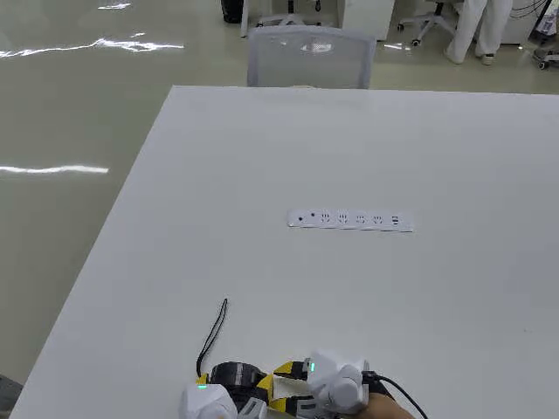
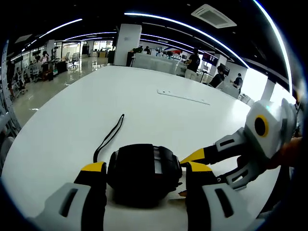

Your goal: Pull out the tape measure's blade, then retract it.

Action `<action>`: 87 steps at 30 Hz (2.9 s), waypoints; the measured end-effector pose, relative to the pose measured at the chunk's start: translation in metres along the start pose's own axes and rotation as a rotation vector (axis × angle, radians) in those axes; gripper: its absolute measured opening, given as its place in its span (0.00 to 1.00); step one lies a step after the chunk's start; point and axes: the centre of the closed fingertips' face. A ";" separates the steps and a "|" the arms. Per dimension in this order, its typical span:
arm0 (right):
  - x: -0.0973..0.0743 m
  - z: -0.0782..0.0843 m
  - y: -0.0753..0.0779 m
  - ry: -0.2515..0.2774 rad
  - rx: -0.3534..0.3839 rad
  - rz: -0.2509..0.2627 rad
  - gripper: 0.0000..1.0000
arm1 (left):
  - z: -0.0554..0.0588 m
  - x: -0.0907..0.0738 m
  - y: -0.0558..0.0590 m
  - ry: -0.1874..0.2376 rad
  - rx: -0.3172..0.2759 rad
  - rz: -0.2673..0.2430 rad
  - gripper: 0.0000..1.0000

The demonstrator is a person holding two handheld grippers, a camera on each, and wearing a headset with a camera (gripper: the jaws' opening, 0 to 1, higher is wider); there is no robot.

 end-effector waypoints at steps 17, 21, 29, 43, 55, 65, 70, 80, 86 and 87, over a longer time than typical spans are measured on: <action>-0.022 -0.002 -0.007 0.039 0.070 0.085 0.41 | -0.011 -0.017 0.012 0.027 0.106 0.129 0.69; -0.031 0.001 -0.007 0.030 0.089 0.112 0.45 | -0.014 -0.020 0.014 0.039 0.127 0.179 0.71; -0.053 0.005 -0.004 0.047 0.154 0.193 0.50 | -0.013 -0.028 0.008 0.029 0.251 0.213 0.74; -0.095 0.008 -0.009 0.100 0.253 0.289 0.66 | -0.016 -0.042 -0.011 0.022 0.336 0.270 0.79; -0.128 0.017 -0.013 0.111 0.300 0.366 0.75 | -0.020 -0.063 -0.021 0.028 0.380 0.321 0.83; -0.160 0.026 -0.017 0.107 0.328 0.414 0.82 | -0.018 -0.079 -0.023 0.039 0.411 0.354 0.84; -0.173 0.031 -0.020 0.097 0.334 0.425 0.86 | -0.021 -0.089 -0.024 0.030 0.414 0.364 0.86; -0.196 0.033 -0.028 0.112 0.362 0.441 0.93 | -0.032 -0.106 -0.018 0.067 0.457 0.409 0.91; -0.204 0.032 -0.034 0.113 0.369 0.435 0.96 | -0.040 -0.111 -0.018 0.088 0.478 0.412 0.94; -0.206 0.031 -0.035 0.112 0.368 0.437 0.96 | -0.040 -0.111 -0.018 0.088 0.476 0.414 0.93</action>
Point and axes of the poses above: the centre of the closed fingertips' face, and the gripper's own axes: x roughly forward along the fingers, y roughly to its right, z roughly out of its underside, and after that the axes turned 9 degrees about x, right-handed
